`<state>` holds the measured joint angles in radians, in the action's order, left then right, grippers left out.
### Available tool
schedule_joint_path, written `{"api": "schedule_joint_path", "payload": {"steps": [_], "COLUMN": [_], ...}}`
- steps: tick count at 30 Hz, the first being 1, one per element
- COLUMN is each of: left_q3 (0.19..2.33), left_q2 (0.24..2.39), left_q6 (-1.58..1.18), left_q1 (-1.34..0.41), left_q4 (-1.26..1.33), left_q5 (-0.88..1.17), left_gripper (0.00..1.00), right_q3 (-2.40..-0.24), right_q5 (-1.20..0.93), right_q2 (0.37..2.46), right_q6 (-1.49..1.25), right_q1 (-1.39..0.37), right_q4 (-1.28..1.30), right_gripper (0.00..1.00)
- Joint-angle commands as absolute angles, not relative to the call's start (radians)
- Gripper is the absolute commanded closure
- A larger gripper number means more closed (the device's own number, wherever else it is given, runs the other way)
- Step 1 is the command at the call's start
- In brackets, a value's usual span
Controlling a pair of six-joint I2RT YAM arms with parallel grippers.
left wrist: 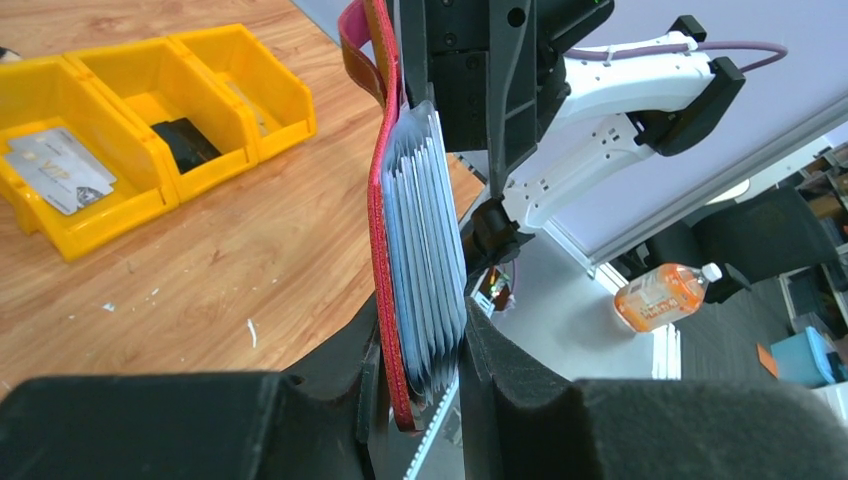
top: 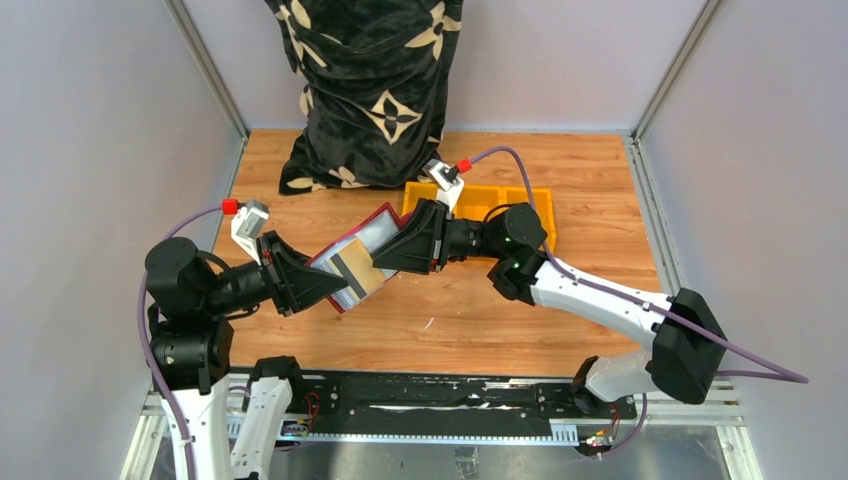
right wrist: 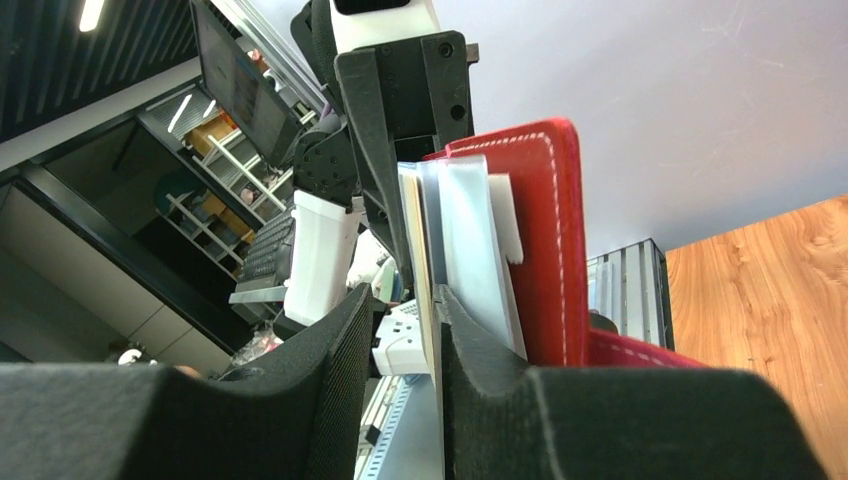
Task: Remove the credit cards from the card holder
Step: Remove the credit card from the card holder.
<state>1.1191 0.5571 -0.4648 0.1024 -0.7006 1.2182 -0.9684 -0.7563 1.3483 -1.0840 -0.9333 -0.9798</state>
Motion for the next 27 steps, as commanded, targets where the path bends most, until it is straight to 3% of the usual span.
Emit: {"api": "schedule_joint_path", "payload": {"steps": [1, 6, 15, 20, 25, 27], "left_q3": [1.146, 1.147, 1.157, 1.164, 1.164, 1.164], "left_q2": [0.561, 0.568, 0.594, 0.589, 0.589, 0.589], "left_q6": [-0.462, -0.451, -0.399, -0.397, -0.397, -0.395], "left_q1": [0.103, 0.103, 0.103, 0.103, 0.102, 0.103], "left_q4": [-0.699, -0.712, -0.77, -0.77, -0.769, -0.77], "left_q5": [1.21, 1.188, 1.124, 1.129, 1.14, 1.143], "left_gripper": [1.0, 1.0, 1.0, 0.86, 0.86, 0.85], "right_q3": [-1.018, -1.006, -1.023, -1.074, -1.081, -1.077], "right_q5": [-0.819, -0.844, -0.9, -0.888, -0.887, -0.885], "right_q2": [1.379, 1.406, 1.413, 1.443, 1.452, 1.446], "right_q6": [-1.054, -1.112, -1.043, -0.977, -0.967, -0.962], "right_q1": [-0.967, -0.978, -1.026, -1.041, -1.044, -1.043], "right_q4": [-0.964, -1.057, -0.991, -0.877, -0.888, -0.888], "right_gripper": [0.71, 0.76, 0.74, 0.9, 0.87, 0.97]}}
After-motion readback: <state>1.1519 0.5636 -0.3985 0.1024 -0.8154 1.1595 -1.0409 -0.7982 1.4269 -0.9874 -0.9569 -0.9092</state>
